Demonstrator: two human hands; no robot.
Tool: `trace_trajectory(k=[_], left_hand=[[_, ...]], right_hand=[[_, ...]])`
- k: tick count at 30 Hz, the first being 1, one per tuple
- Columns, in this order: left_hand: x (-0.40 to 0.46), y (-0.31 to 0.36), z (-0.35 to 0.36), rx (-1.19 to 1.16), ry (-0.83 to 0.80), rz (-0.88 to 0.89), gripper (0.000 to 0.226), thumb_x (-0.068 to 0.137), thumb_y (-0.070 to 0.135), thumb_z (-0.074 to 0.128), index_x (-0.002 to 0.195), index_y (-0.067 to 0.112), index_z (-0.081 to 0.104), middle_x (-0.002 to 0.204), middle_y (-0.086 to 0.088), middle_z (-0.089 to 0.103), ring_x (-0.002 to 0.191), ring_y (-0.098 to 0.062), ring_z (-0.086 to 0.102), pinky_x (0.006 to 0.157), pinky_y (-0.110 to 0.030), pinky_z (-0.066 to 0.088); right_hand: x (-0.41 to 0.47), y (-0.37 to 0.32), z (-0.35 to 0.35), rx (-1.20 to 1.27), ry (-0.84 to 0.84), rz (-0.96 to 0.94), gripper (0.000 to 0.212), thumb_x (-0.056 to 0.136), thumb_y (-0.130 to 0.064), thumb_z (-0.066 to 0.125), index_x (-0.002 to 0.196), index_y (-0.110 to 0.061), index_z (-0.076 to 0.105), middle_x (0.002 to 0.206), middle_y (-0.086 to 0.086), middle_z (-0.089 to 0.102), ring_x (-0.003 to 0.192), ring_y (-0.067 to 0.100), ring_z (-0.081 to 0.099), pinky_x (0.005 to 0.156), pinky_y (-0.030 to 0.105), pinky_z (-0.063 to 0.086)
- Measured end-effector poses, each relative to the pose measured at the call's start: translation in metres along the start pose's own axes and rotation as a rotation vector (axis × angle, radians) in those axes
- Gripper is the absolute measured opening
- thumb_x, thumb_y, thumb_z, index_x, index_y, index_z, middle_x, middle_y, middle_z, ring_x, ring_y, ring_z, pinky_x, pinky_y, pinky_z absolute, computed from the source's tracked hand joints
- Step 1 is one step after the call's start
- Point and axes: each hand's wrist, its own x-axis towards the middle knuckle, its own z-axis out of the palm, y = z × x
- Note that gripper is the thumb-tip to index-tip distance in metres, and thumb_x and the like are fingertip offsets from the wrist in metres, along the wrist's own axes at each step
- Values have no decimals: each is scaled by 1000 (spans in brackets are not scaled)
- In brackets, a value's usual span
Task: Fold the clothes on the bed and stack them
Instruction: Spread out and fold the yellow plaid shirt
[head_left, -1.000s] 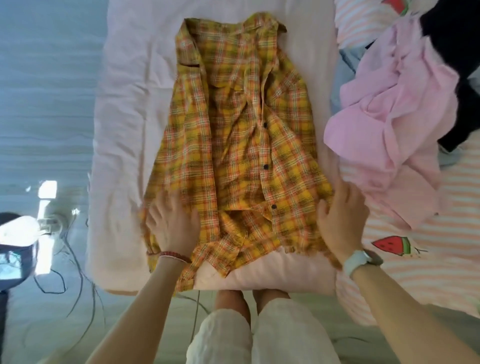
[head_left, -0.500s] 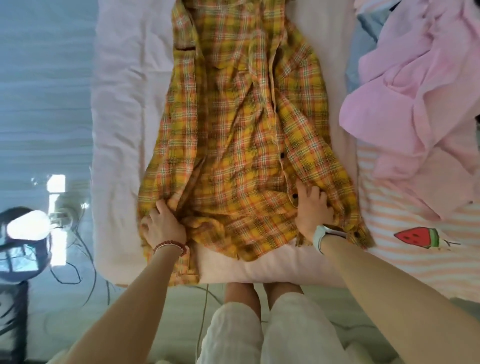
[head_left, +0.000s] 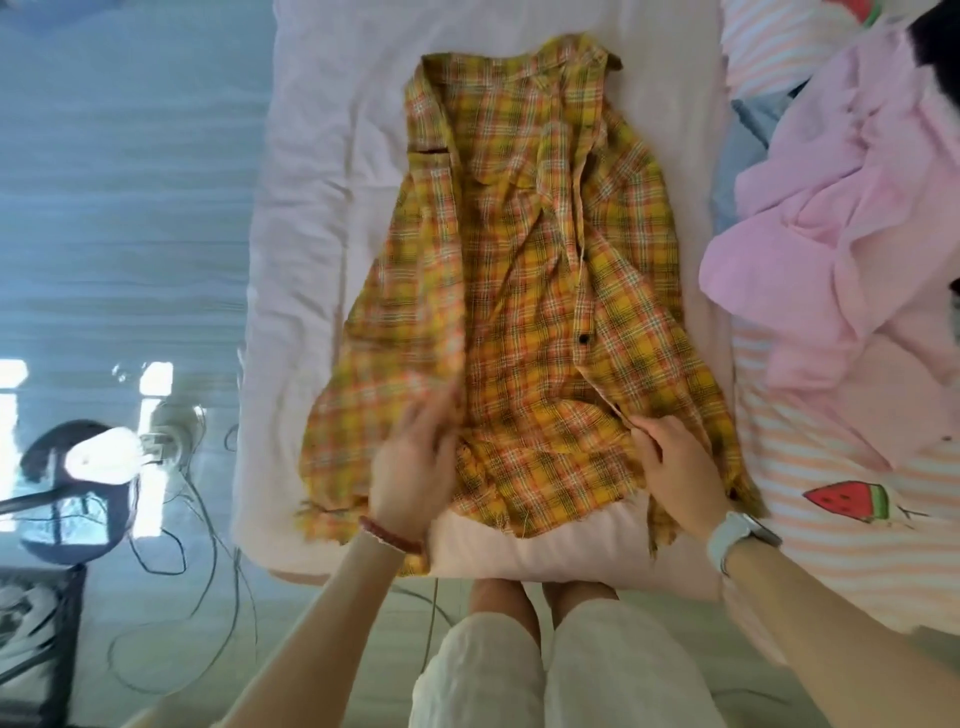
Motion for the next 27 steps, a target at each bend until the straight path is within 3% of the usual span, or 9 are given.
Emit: trace_trajectory(k=[2, 5, 9, 13, 17, 20, 22, 24, 27], left_hand=[[0, 20, 21, -138, -435, -2, 48, 97, 29, 34, 144, 26, 29, 124, 2, 57, 100, -7, 55, 79, -6, 40], [2, 30, 55, 5, -920, -16, 46, 98, 39, 37, 141, 24, 37, 121, -2, 59, 102, -19, 59, 87, -30, 48], [-6, 5, 70, 101, -518, -174, 32, 96, 27, 45, 123, 15, 55, 123, -7, 53, 109, -23, 55, 93, -34, 46], [-25, -24, 60, 246, 37, -294, 45, 85, 25, 61, 127, 11, 51, 127, -13, 46, 118, -33, 42, 97, -44, 34], [-26, -52, 50, 138, -39, -620, 92, 77, 47, 68, 147, 17, 17, 153, -10, 15, 140, -30, 13, 111, -53, 13], [-24, -66, 46, 118, -211, -547, 48, 86, 40, 60, 122, 10, 50, 149, -9, 30, 140, -28, 16, 113, -50, 15], [-24, -66, 46, 88, -130, -380, 17, 92, 26, 53, 85, 11, 50, 114, -14, 59, 121, -32, 43, 102, -53, 32], [-24, -54, 39, 9, -34, -296, 21, 96, 20, 46, 78, 13, 37, 72, -5, 54, 73, -30, 54, 66, -44, 45], [-27, -36, 30, -109, -11, -318, 19, 98, 23, 39, 85, 10, 33, 58, 1, 43, 47, -19, 42, 44, -29, 28]], right_hand=[[-2, 0, -4, 25, 105, 25, 28, 96, -12, 44, 115, -2, 62, 100, 14, 62, 92, 31, 58, 73, 33, 44], [-3, -5, -9, 23, 156, 95, 32, 95, -23, 48, 119, -5, 58, 110, 13, 60, 99, 28, 57, 77, 30, 43], [1, -14, 4, -185, -115, 236, 61, 90, -44, 51, 141, -17, 31, 134, 7, 41, 122, 25, 42, 89, 38, 44], [6, -15, 20, -253, -140, 314, 51, 95, -27, 45, 141, -14, 29, 134, 11, 40, 121, 29, 42, 83, 40, 45], [8, -14, 24, -248, -112, 342, 56, 93, -40, 45, 141, -16, 31, 133, 10, 42, 121, 29, 42, 85, 40, 43], [8, -10, 25, -315, -140, 331, 42, 94, -32, 45, 132, -14, 43, 127, 9, 50, 115, 28, 47, 81, 39, 45], [8, -9, 20, -277, -54, 295, 24, 94, -20, 43, 112, -11, 57, 110, 9, 61, 98, 27, 55, 69, 35, 45], [6, -12, 12, -233, 90, 232, 18, 92, -18, 45, 95, -10, 60, 97, 7, 63, 86, 25, 55, 61, 31, 44], [0, -21, 7, -201, 144, 146, 29, 91, -31, 51, 111, -10, 57, 105, 7, 59, 97, 25, 54, 68, 32, 44]])
